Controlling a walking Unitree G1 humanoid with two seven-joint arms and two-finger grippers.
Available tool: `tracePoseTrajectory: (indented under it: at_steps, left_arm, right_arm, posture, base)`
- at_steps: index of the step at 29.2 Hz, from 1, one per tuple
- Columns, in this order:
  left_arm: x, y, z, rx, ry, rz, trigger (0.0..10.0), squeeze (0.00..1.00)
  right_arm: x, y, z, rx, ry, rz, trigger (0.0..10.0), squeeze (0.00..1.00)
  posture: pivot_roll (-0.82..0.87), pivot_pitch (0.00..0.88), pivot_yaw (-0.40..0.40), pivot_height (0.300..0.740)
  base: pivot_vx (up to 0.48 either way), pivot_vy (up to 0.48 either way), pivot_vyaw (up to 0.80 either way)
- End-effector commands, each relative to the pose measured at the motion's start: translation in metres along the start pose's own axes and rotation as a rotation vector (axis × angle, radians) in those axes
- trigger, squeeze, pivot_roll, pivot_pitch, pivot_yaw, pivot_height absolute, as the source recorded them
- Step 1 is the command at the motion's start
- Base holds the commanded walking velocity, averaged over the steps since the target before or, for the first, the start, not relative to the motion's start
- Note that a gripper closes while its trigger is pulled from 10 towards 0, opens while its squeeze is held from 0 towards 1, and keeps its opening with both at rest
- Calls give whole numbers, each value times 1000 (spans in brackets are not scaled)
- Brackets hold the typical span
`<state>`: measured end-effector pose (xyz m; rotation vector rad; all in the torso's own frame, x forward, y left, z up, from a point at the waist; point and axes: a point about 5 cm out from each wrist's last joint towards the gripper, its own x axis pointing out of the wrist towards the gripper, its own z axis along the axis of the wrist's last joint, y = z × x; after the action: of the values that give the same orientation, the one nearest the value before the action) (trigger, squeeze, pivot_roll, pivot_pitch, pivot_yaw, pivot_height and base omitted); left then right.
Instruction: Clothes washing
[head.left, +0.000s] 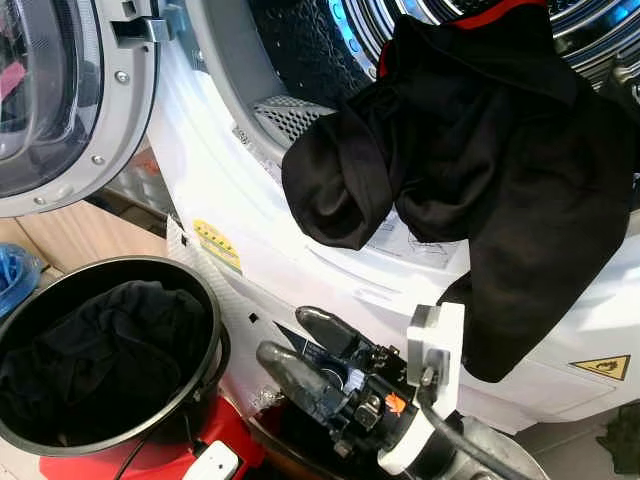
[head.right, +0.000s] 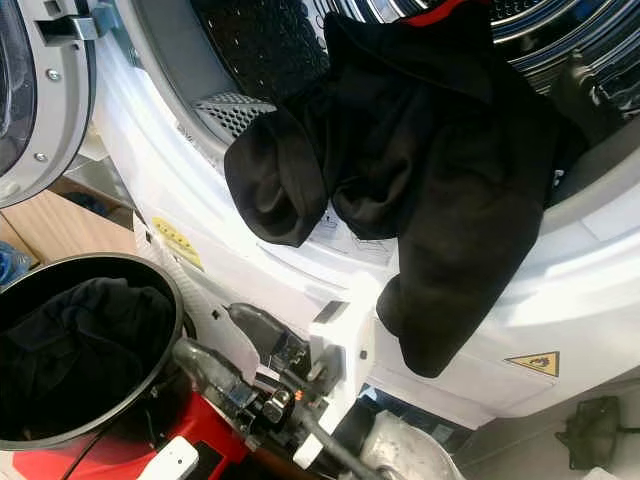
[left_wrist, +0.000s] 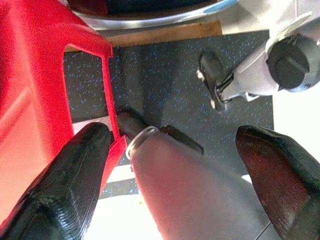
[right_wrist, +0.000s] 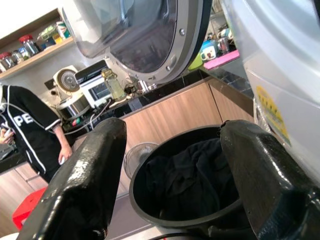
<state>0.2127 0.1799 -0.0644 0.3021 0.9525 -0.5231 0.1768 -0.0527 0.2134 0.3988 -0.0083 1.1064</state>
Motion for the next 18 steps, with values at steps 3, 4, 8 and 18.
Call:
tracePoseTrajectory:
  at_steps: [3, 4, 8, 18]
  left_arm:
    - [0, -2, -6, -10, 10, 10, 10000, 0]
    - [0, -2, -6, -10, 10, 10, 10000, 0]
    - [0, -5, -12, -18, 27, 5, 10000, 0]
    - [1, -21, -19, 122, 63, -176, 10000, 0]
  right_arm:
    - [-16, 6, -12, 29, 72, 31, 10000, 0]
    - [-16, 6, -12, 29, 72, 31, 10000, 0]
    - [-21, -2, -19, 13, 115, -20, 10000, 0]
    - [-24, -15, -33, -20, 190, -102, 10000, 0]
  posture:
    - [-90, 189, -78, 740]
    - [-90, 189, -78, 740]
    - [-93, 190, -81, 740]
    - [-94, 190, -85, 740]
  base:
    - [0, 0, 0]
    - [0, 0, 0]
    - [0, 0, 0]
    - [0, 0, 0]
